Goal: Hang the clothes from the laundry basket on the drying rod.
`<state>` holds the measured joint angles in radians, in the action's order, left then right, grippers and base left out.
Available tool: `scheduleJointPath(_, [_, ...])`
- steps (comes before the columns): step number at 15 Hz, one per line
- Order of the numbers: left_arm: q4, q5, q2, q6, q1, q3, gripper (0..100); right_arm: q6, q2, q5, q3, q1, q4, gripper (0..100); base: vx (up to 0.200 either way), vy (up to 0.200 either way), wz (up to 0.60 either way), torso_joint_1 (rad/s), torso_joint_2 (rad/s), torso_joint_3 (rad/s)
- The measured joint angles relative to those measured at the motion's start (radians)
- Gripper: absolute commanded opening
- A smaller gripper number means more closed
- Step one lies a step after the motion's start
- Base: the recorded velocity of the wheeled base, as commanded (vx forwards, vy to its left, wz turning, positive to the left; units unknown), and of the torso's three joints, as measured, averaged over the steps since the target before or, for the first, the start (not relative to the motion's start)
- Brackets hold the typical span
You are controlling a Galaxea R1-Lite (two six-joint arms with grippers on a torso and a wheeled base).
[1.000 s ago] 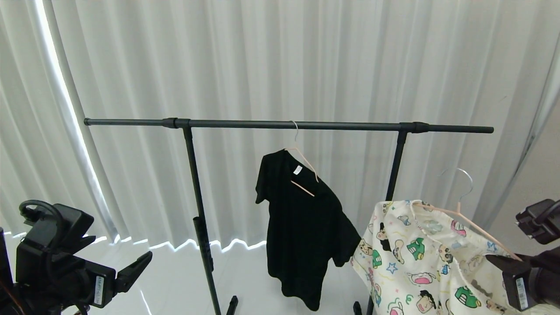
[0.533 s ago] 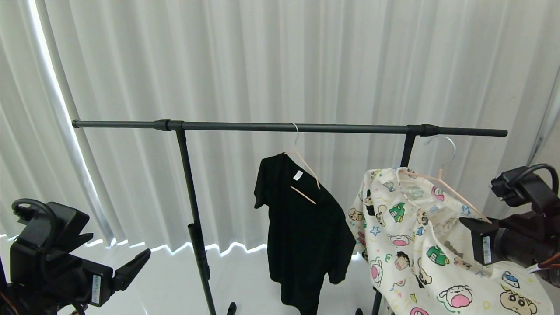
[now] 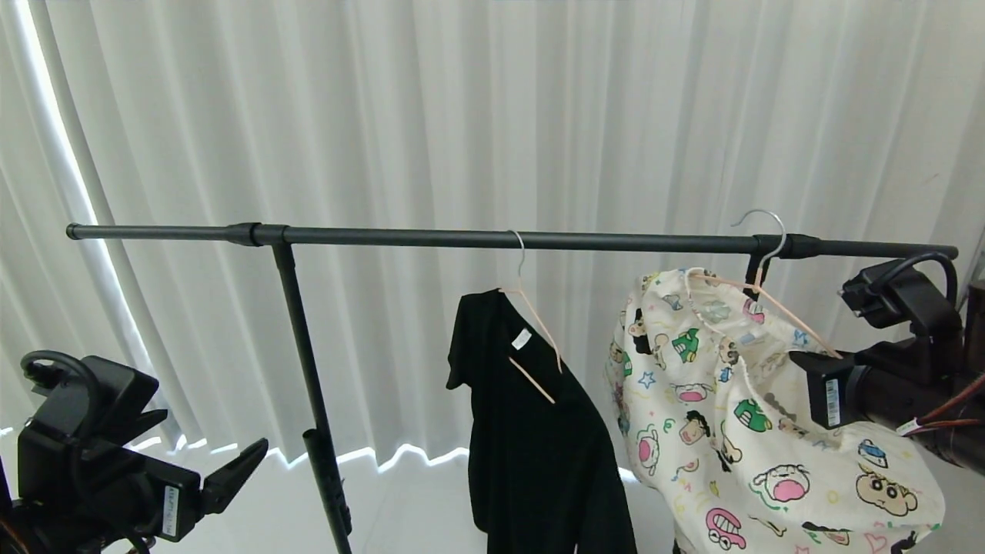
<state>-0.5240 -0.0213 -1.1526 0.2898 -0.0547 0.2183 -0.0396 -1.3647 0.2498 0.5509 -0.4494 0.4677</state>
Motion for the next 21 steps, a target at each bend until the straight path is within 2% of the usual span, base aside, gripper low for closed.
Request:
scheduleJointPath(6, [0.000, 0.000, 0.005, 0.000, -0.028, -0.003, 100, 0.003, -0.049, -0.001, 0.026, 0.001, 0.001, 0, 0.033, 0.000, 0.00, 0.000, 0.00, 0.000])
scheduleJointPath(14, [0.000, 0.001, 0.022, 0.000, -0.037, 0.011, 100, 0.009, -0.247, -0.005, 0.163, 0.057, 0.015, 0, 0.000, 0.000, 0.00, 0.000, 0.00, 0.000])
scheduleJointPath(21, [0.000, 0.003, 0.054, 0.004, -0.037, 0.015, 100, 0.013, -0.360, -0.016, 0.185, 0.063, 0.021, 0, 0.000, 0.000, 0.00, 0.000, 0.00, 0.000])
